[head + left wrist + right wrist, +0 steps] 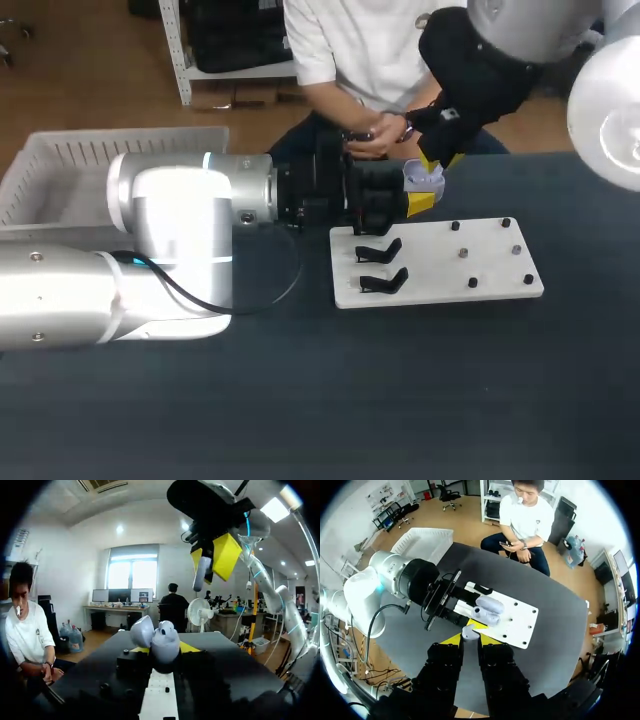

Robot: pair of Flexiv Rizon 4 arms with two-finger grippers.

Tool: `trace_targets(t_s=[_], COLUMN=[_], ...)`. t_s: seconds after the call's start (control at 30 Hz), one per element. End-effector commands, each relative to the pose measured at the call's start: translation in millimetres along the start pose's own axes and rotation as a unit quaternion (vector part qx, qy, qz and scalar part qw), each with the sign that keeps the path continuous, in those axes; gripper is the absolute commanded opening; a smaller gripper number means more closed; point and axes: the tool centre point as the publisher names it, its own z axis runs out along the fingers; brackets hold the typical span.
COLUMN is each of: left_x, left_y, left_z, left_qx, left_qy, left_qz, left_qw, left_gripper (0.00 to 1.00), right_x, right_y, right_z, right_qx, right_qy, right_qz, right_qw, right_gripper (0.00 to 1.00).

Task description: Pick up each earbud case from the left stands, insert the matching earbuds, close the lid, and place the case in the box.

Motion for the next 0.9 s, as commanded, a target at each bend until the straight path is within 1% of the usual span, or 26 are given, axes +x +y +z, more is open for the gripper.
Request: trace_targets(t_s=[0.03,0.3,0.43,0.9], left_x=[1.2,1.2,1.2,1.2], left_y=[-1.4,-1.4,-1.4,-1.4], left_z=[-0.1,-0.1,-0.1,-0.1], left_qx=[-0.003,-0.003,-0.003,-0.003], left_qy=[-0.003,-0.003,-0.003,-0.003], left_qz=[0.002,0.002,0.002,0.002], left_qw=[1.000,1.000,1.000,1.000], left_gripper=[0.00,0.00,0.00,0.00], right_x=[-4.2,-6.4,-7.6,-14.5], right_y=[2.4,2.3,-1.8,-9.2], right_z=[11.8,25.9,31.7,40.3], right_qx=[0.000,0.005,0.009,0.011], right_qy=[-0.003,0.000,0.000,0.002], right_qz=[-0.003,-0.015,-0.018,-0.025], right_qw=[1.000,1.000,1.000,1.000], right_gripper=[0.00,0.00,0.00,0.00])
